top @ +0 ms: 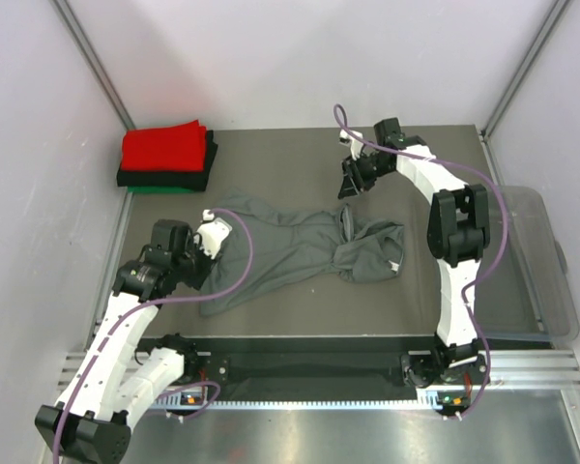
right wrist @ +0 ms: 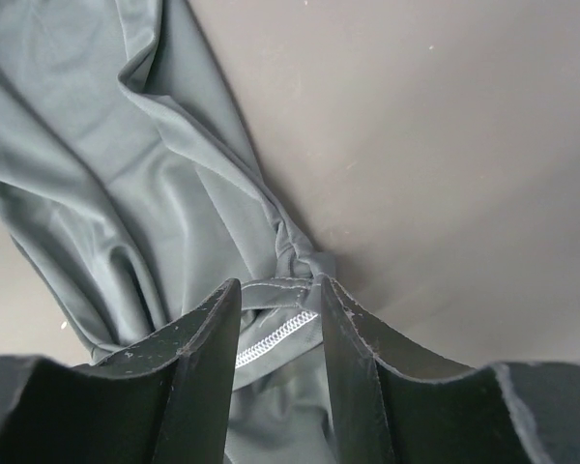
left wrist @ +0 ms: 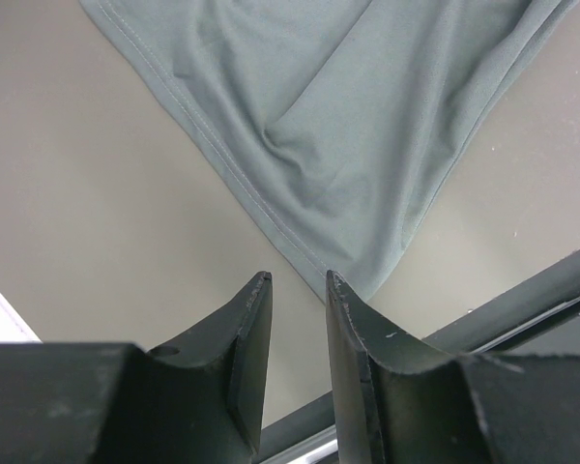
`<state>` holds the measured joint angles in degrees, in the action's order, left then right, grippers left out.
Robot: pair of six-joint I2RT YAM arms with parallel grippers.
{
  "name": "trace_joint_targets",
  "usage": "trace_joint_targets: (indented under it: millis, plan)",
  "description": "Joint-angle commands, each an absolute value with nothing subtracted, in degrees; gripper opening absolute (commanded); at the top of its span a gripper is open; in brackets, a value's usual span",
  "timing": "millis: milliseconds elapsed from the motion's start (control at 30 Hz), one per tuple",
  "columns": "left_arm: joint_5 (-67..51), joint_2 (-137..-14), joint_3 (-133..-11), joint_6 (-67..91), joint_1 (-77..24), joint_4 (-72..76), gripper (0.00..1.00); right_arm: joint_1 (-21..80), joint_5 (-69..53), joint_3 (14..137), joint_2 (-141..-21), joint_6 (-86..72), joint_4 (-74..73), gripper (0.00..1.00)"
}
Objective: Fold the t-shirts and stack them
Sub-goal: Flatten the tshirt out
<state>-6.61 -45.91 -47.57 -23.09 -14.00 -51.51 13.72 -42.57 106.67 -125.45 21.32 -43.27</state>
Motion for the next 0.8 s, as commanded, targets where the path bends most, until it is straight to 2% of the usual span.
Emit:
trace_joint_targets:
  millis: [0, 767]
  plan:
    - [-7.9, -45.8, -48.2, -23.2, -13.7, -49.3, 0.34, 13.6, -43.9, 107.0, -125.7, 21.0, -44.2, 0.39]
    - [-8.2, -44.8, -48.4, -23.4, -13.3, -50.2, 0.35, 14.4, -39.3, 107.4, -129.3, 22.8, -45.9, 0.37]
